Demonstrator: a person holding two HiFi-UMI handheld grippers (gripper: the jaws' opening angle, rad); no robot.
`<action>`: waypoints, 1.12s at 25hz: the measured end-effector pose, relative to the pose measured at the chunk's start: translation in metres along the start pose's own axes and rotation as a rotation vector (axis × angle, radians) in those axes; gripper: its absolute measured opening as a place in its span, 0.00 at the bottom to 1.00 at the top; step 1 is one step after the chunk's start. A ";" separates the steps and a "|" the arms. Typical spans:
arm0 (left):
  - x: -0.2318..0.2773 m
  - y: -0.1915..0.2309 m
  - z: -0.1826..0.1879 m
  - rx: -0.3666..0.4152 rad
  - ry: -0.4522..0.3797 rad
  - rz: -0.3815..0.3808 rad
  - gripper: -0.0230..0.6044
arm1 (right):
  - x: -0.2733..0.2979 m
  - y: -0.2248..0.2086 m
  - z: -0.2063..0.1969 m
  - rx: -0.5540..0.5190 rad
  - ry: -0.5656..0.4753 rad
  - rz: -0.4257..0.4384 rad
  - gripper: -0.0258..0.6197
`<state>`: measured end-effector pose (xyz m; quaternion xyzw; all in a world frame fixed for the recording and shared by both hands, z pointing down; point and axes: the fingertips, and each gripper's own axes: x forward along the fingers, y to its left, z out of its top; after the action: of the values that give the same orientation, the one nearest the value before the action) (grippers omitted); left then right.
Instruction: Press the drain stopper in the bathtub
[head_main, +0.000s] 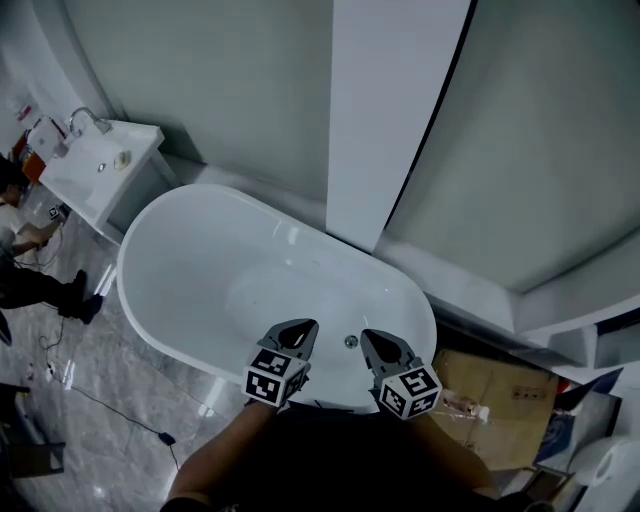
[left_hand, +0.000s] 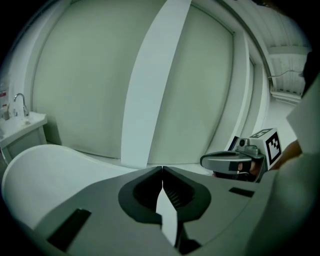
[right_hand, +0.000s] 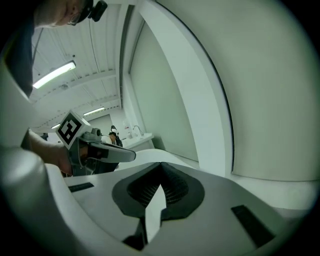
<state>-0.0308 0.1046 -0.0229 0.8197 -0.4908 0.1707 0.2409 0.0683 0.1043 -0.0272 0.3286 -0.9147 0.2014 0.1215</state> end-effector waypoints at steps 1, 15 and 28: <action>-0.007 -0.001 0.008 0.005 -0.016 0.001 0.07 | -0.003 0.004 0.008 0.002 -0.021 0.002 0.06; -0.045 -0.005 0.074 0.035 -0.196 0.041 0.07 | -0.034 0.027 0.091 -0.111 -0.207 0.008 0.06; -0.090 0.028 0.136 0.129 -0.324 0.143 0.07 | -0.067 -0.006 0.147 -0.176 -0.323 -0.061 0.06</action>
<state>-0.0913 0.0818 -0.1753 0.8132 -0.5683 0.0845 0.0928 0.1095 0.0716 -0.1800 0.3722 -0.9261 0.0615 0.0072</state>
